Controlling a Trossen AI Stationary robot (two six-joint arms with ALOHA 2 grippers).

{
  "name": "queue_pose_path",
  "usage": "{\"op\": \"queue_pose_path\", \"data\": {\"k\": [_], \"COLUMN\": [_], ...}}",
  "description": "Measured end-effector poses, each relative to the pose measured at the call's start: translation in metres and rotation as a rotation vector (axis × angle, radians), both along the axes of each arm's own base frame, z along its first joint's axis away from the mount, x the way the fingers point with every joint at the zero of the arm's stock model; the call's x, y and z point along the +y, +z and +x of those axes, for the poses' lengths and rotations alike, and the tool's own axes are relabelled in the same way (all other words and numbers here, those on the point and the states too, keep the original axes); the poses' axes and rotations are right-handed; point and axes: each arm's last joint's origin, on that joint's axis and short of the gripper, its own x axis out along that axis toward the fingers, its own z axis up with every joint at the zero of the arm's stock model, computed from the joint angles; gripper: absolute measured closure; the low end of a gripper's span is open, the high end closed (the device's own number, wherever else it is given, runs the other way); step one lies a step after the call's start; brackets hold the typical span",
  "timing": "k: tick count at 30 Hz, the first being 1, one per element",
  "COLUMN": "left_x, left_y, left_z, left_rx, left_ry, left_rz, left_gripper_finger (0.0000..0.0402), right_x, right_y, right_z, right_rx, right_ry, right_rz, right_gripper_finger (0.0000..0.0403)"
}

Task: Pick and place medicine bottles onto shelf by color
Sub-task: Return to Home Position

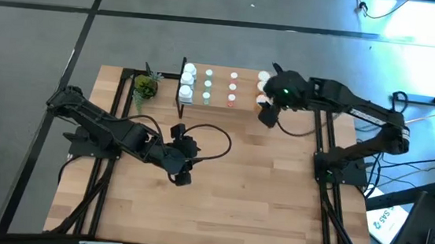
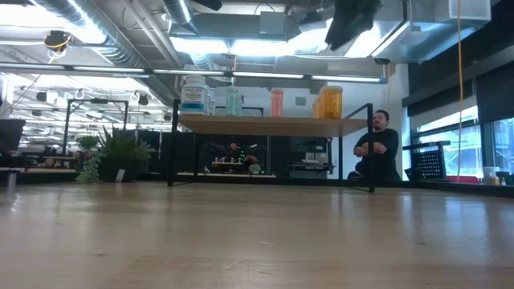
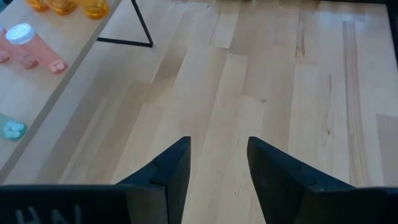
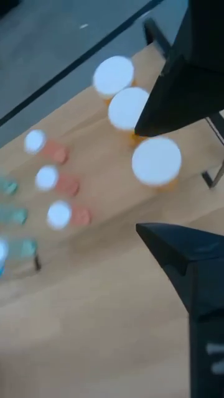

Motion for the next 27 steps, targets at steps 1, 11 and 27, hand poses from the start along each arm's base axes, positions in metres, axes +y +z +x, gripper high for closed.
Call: {"op": "queue_pose_path", "data": {"k": [1, 11, 27], "left_x": [0.0, 0.001, -0.014], "left_y": [0.0, 0.003, 0.021], "left_z": [0.0, 0.004, -0.045], "left_rx": [0.0, -0.054, -0.01], "left_ry": [0.0, 0.025, -0.024], "left_rz": [0.0, -0.036, 0.197], "left_gripper_finger": [0.025, 0.025, 0.0395], "right_x": [0.007, 0.071, 0.122], "right_y": [0.004, 0.037, 0.062], "right_z": [-0.003, -0.04, -0.107], "right_rx": [-0.014, -0.18, -0.312], "right_ry": [0.025, 0.248, 0.563], "right_rz": [-0.007, 0.0, 0.01], "right_gripper_finger": [0.0165, 0.0289, 0.0399]}}
